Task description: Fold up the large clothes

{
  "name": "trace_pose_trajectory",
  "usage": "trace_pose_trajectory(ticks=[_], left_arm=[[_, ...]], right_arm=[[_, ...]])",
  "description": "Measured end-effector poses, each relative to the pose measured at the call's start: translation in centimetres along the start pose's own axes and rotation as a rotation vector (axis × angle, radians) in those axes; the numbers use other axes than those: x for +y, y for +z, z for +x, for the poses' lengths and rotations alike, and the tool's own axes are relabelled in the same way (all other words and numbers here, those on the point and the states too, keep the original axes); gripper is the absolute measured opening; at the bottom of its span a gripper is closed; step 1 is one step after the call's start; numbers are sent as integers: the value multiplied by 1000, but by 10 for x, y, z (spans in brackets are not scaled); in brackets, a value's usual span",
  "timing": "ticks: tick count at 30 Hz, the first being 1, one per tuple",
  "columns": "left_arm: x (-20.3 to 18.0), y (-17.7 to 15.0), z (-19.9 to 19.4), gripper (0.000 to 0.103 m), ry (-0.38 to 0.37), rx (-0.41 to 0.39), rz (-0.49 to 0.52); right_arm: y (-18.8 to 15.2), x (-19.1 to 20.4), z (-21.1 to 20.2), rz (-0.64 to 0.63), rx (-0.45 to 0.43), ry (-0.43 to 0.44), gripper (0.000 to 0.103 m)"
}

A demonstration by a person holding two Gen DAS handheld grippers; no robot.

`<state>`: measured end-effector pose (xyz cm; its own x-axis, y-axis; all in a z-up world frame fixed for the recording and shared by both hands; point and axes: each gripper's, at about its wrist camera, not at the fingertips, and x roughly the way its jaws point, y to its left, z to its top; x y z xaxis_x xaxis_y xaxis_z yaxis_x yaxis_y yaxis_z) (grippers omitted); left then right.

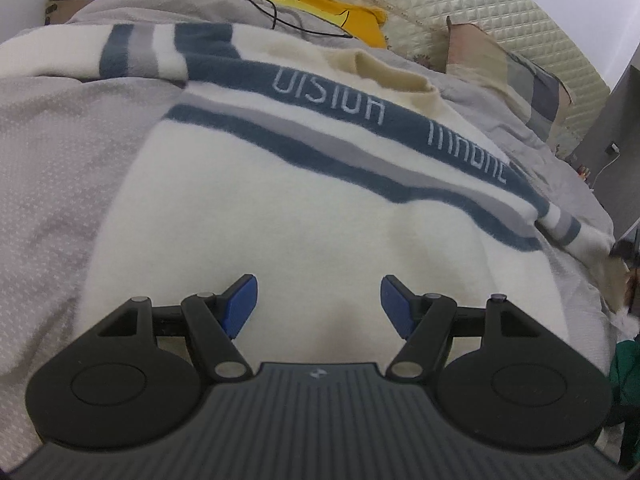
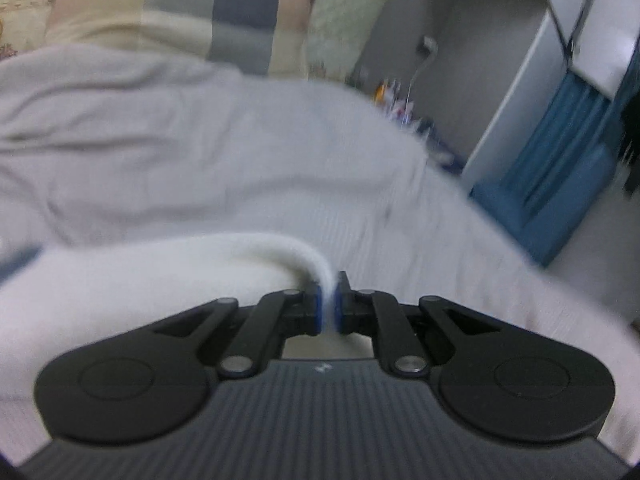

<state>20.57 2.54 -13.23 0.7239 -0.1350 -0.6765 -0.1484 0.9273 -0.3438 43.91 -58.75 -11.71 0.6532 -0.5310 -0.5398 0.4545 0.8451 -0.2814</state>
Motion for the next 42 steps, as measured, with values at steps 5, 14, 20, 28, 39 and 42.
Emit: trace_pose_trajectory(ticks=[5,14,20,28,39,42], left_arm=[[1,3,-5,73,64,-9,29],[16,11,-33,73,85,-68,-45],[27,10,-43,74,75,-47,-72],[38,3,-64,78,54,-38,-84],[91,-9,-71,78,85,6,-326],[108,-16,-63,78,102,35,-427]], right_arm=[[-20,0,-16,81,-40,47,11],[-17,-16,-107,267,-54,160,67],[-25,0,-201,300,-59,310,67],[-73,31,-312,370,-30,523,67],[-179,69,-351,485,294,751,67],[-204,79,-339,536,433,778,68]])
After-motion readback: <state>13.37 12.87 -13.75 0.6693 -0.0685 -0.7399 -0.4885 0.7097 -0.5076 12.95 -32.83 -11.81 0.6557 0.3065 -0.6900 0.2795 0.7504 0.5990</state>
